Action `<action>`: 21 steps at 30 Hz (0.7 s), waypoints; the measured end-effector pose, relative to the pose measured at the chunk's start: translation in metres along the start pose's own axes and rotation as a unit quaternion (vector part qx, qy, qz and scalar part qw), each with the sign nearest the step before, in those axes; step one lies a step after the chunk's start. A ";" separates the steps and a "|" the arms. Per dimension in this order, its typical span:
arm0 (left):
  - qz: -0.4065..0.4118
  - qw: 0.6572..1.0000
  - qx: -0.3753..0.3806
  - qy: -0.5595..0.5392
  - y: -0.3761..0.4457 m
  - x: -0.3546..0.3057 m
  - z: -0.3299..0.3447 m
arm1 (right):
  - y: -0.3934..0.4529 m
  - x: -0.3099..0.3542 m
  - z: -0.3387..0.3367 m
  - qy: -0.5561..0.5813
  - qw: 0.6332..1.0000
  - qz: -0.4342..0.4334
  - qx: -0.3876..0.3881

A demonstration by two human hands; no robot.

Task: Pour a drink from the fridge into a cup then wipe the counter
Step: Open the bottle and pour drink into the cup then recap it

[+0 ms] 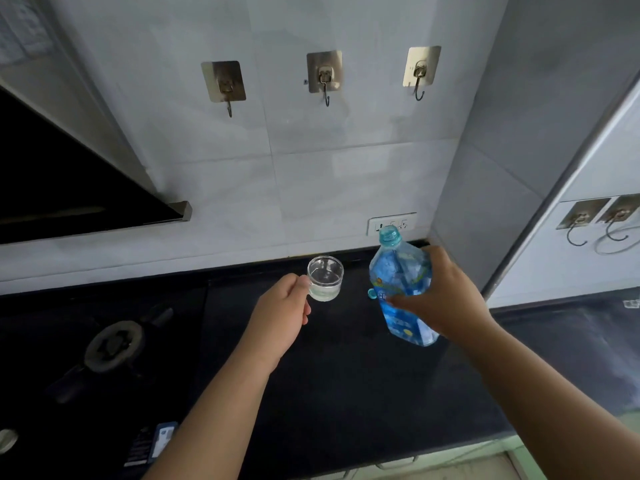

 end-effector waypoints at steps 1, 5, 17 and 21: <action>-0.009 1.000 0.001 -0.003 0.004 0.009 0.003 | 0.000 -0.006 0.007 0.012 1.000 0.010 0.005; -0.067 0.998 0.011 -0.015 0.020 0.060 0.017 | -0.001 -0.038 0.050 0.090 0.992 0.069 0.049; -0.221 0.973 0.063 -0.013 0.026 0.202 0.073 | -0.011 -0.076 0.158 0.058 0.976 0.100 0.182; -0.234 0.970 0.066 -0.026 0.029 0.218 0.085 | -0.021 -0.085 0.177 0.054 0.973 0.101 0.203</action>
Point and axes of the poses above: each hand's wrist, its own y-axis towards the middle knuckle, its own z-axis out of the palm, x = y × z, the point moved 5 cm from there along y, towards the middle knuckle, and after that the axes turned 7 degrees about -y, right-handed, at the moved point
